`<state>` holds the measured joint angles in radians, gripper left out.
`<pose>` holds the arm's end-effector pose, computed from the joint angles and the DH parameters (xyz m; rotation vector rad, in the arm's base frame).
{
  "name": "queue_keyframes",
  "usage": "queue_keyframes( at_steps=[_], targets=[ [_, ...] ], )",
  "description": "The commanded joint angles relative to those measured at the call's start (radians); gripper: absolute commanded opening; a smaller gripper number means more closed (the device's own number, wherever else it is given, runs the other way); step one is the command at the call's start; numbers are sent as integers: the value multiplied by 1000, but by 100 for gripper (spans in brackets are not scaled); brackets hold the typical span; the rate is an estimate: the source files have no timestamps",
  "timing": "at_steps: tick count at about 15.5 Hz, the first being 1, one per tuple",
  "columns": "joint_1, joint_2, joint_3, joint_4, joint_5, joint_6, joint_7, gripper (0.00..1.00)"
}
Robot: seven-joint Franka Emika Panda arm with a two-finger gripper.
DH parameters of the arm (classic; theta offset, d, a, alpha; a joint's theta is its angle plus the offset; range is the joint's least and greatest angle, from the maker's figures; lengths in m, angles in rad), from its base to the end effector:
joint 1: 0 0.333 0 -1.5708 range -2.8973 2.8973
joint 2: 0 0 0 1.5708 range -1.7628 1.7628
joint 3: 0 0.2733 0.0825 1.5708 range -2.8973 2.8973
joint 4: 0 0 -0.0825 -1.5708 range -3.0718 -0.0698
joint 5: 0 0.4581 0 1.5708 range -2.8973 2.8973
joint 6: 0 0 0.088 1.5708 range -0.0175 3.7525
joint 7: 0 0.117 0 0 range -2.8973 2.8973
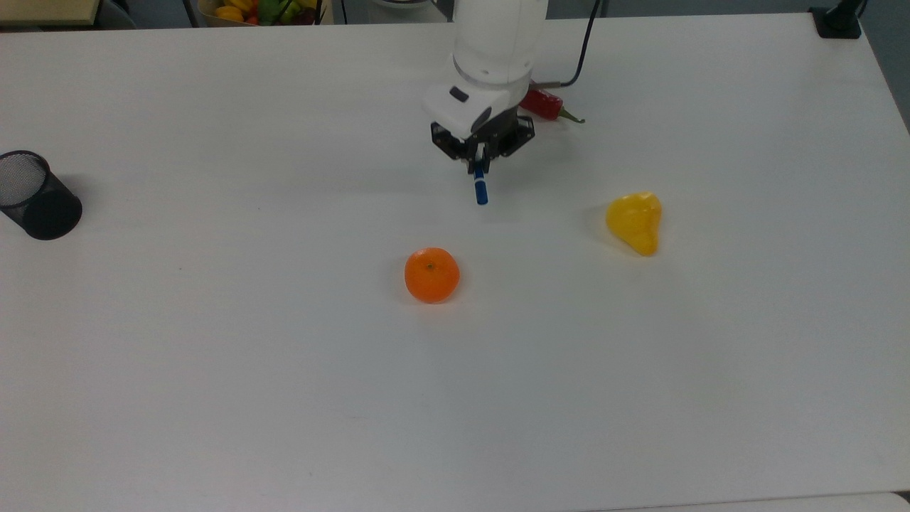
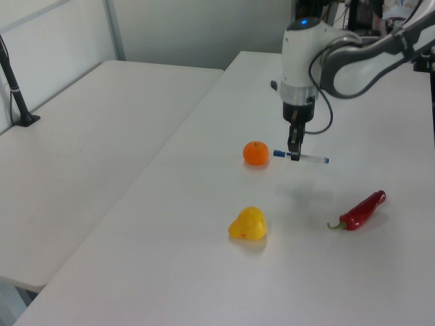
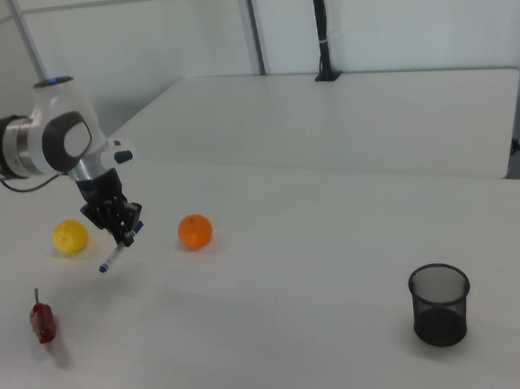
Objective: Place marker
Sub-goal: 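Lift the marker and carry it toward the black mesh pen cup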
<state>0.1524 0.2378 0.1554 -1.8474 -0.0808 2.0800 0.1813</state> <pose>0.6420 0.1969 0.3100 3.0980 0.2510 0.0101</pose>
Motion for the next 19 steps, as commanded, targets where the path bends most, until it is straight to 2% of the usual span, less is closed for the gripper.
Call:
queue_keyframes(
  at_steps=[1,5,11,14,19],
  targets=[
    [-39,-96,-3,31,94,-127,-80,0],
    [-50,-169,-62,83,110,-231,-94,0],
    [-4,-271,-218,102,180,-326,-195,0],
    [1,-284,-249,120,182,-345,-201,0],
    [-10,-290,-266,143,180,-337,-203,0]
  ],
)
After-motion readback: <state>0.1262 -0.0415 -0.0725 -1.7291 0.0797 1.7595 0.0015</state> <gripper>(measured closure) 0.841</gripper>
